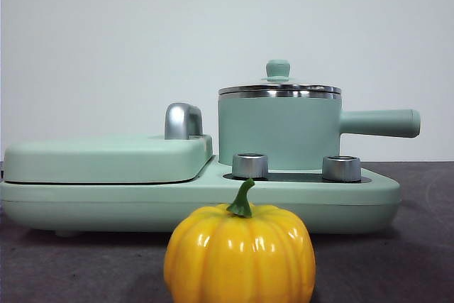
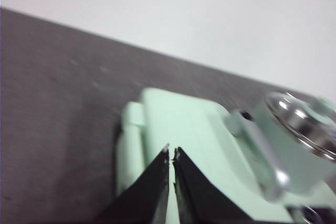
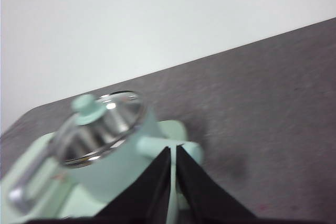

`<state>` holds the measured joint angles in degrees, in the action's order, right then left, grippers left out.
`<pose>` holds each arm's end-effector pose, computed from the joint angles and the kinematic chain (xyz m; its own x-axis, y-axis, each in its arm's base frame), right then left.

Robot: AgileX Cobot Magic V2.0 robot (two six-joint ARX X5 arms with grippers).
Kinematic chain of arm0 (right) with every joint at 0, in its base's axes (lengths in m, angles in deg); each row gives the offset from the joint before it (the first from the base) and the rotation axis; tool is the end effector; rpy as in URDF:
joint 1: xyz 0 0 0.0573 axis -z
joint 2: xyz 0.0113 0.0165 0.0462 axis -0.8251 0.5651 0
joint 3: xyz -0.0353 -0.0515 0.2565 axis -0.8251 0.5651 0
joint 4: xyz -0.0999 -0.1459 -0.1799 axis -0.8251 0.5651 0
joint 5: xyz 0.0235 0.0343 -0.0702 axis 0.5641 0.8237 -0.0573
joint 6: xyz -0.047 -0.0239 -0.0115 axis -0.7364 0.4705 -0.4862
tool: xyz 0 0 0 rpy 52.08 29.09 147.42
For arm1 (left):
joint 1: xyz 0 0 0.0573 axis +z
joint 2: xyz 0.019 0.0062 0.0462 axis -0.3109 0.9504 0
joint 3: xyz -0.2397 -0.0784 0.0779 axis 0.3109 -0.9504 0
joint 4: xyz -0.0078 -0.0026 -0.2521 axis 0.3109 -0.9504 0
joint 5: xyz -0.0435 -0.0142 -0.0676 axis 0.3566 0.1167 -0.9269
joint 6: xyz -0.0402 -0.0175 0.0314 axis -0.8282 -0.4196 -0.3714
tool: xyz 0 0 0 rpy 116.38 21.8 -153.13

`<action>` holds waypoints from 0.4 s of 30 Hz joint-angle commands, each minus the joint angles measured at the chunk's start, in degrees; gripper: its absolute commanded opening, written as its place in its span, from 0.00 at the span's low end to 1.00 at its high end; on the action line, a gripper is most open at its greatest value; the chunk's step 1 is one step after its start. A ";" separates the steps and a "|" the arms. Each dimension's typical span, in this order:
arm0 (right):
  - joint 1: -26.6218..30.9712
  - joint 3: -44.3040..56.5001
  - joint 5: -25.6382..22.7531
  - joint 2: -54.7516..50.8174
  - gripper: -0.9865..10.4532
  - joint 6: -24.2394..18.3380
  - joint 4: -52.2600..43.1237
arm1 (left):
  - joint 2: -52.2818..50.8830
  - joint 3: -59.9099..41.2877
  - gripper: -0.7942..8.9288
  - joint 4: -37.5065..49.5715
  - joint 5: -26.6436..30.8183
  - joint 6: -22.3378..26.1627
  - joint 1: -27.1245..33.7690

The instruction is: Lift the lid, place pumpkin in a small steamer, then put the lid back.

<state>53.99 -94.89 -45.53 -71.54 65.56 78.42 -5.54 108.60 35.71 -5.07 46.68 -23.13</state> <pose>0.0660 0.0095 0.2501 0.9526 0.2910 -0.0886 -0.2280 0.8758 0.4253 0.0890 -0.0145 0.2388 0.9402 -0.3116 -0.1375 0.2425 0.8959 -0.3723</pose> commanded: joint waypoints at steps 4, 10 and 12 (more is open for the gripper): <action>-0.22 -12.07 8.70 6.80 0.10 -1.16 7.50 | 8.74 12.31 0.10 -7.45 -9.40 1.55 -1.88; -0.22 -24.59 15.30 15.56 0.10 -6.78 21.51 | 15.76 22.64 0.10 -15.04 -17.57 5.33 -4.26; -0.22 -27.80 17.27 17.84 0.10 -9.81 25.20 | 17.16 24.59 0.10 -15.76 -20.02 6.12 -5.09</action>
<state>53.99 -121.16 -28.94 -54.31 59.64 102.90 11.11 131.87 19.86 -23.95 50.88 -27.94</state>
